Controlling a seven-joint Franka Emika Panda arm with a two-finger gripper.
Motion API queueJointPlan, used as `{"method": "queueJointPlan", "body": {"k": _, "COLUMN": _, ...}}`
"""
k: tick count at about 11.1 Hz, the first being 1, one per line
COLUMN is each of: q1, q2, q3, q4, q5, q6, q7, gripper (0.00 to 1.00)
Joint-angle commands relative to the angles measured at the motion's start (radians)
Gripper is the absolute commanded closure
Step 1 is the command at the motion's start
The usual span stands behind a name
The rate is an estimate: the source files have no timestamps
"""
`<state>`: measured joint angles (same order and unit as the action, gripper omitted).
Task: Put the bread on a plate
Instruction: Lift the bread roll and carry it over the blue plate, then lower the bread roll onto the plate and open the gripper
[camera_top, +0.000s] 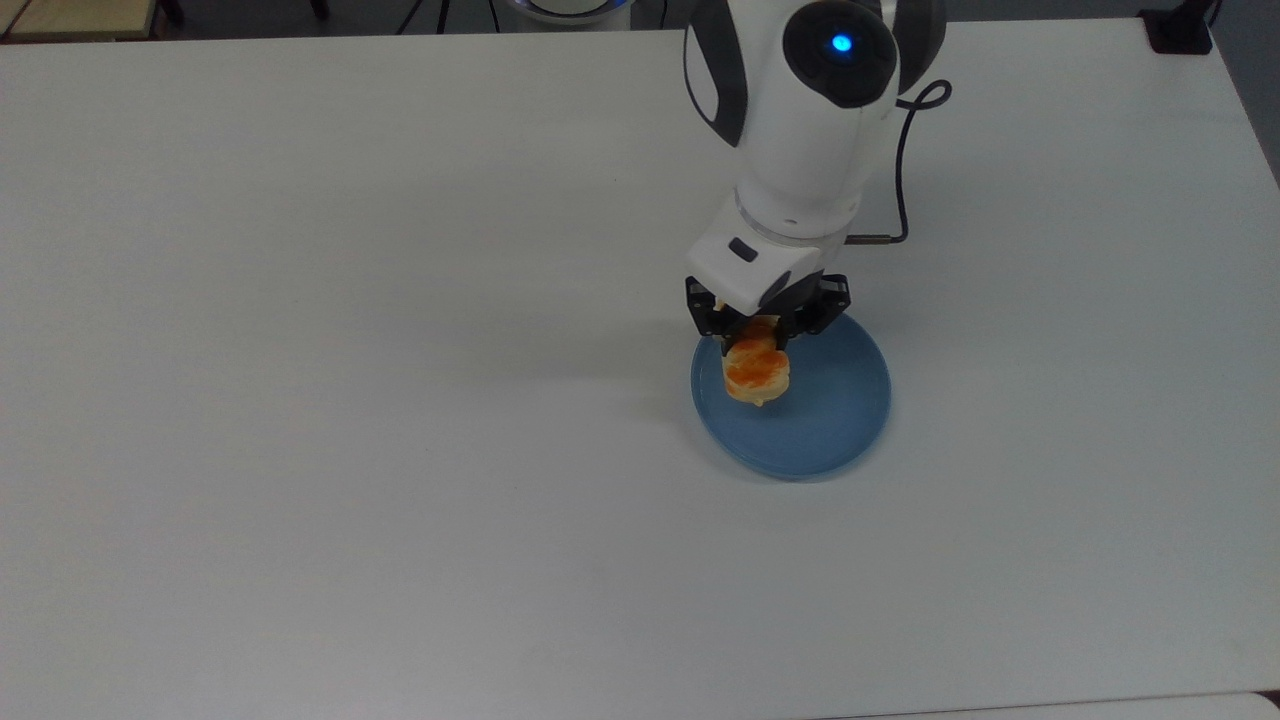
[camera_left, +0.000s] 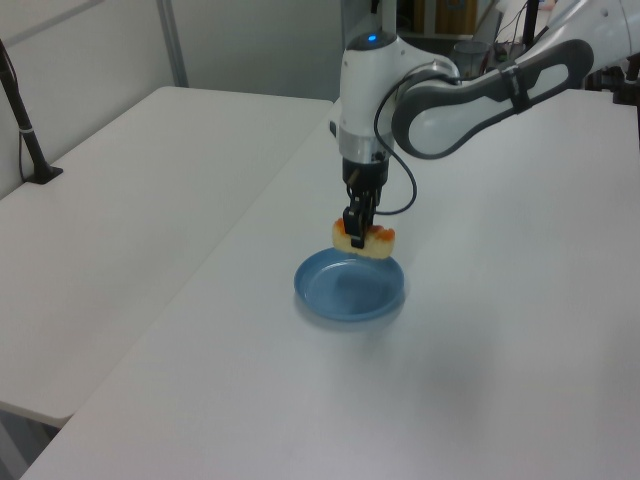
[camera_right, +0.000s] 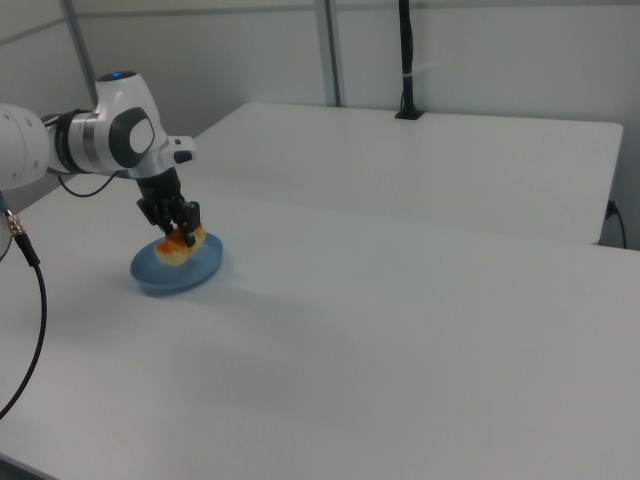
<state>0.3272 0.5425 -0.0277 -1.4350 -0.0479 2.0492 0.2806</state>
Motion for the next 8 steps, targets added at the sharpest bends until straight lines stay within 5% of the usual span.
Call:
{"method": "queueJointPlan", "body": {"k": 1, "q1": 0.029, "q2": 0.072, "q3": 0.002, "q4": 0.045, "q5": 0.008, "q6": -0.005, "q7": -0.026, "gripper": 0.46}}
{"method": "queueJointPlan", "body": {"k": 3, "q1": 0.038, "q2": 0.115, "q3": 0.002, "q4": 0.079, "q5": 0.010, "q6": 0.031, "q7": 0.004, "gripper": 0.37}}
{"method": "queueJointPlan", "body": {"k": 5, "q1": 0.041, "q2": 0.114, "q3": 0.002, "q4": 0.076, "q5": 0.005, "q6": 0.051, "q7": 0.028, "gripper": 0.00}}
{"method": "queueJointPlan", "body": {"k": 8, "q1": 0.032, "q2": 0.039, "q3": -0.003, "q4": 0.071, "q5": 0.005, "q6": 0.023, "q7": 0.025, "gripper": 0.00}}
